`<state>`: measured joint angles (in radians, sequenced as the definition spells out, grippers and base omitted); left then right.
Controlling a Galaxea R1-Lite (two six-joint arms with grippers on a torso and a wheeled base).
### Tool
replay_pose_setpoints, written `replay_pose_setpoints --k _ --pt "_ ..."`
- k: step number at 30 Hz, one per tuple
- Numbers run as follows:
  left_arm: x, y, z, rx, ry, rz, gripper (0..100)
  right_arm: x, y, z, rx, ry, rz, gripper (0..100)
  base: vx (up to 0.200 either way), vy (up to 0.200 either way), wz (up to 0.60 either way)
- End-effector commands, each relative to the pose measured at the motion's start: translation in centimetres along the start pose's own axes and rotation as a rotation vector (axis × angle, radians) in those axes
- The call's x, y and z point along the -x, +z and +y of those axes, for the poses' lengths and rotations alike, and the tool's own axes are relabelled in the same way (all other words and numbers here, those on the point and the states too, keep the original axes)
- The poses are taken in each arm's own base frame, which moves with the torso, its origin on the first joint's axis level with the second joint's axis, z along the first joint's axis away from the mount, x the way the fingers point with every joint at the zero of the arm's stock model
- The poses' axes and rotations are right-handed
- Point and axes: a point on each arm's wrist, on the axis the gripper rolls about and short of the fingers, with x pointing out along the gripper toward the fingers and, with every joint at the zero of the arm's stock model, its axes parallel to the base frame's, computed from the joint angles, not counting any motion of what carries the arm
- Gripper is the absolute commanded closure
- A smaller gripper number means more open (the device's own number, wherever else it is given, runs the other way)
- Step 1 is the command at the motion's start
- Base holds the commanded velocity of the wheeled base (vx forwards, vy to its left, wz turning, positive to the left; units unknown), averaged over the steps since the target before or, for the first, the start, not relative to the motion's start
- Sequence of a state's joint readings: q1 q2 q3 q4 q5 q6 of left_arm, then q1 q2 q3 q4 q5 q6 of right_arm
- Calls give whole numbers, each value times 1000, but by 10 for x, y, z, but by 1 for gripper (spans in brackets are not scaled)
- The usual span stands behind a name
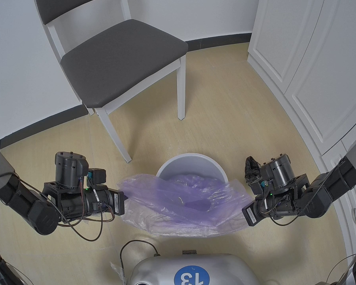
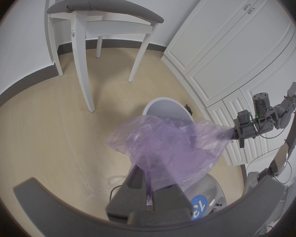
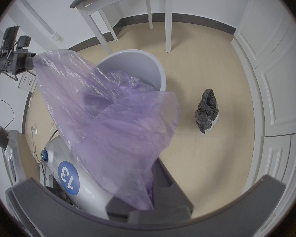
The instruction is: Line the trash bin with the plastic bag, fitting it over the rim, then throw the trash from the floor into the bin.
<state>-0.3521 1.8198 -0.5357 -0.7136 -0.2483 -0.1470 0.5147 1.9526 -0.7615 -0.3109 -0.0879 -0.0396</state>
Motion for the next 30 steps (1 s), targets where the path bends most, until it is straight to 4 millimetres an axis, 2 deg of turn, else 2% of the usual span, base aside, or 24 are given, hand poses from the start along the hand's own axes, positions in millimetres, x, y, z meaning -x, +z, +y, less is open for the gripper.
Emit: replay_pose_setpoints --k 1,12,13,20,30 --pt "5 -8 -3 -4 -13 1 100 2 -4 -1 10 -1 7 100 0 0 0" --pt "-8 -16 3 -14 -52 -70 100 1 -8 -7 17 -13 16 100 0 0 0" --pt "-9 -16 3 -14 -53 -68 100 1 -8 -7 17 -13 16 0 0 0 0" --pt "-9 -16 2 -11 -56 -68 100 9 -5 -7 21 -12 -4 0 0 0 0" --pt "-8 -18 1 0 -56 -63 100 61 -9 -8 55 -13 -87 0 0 0 0"
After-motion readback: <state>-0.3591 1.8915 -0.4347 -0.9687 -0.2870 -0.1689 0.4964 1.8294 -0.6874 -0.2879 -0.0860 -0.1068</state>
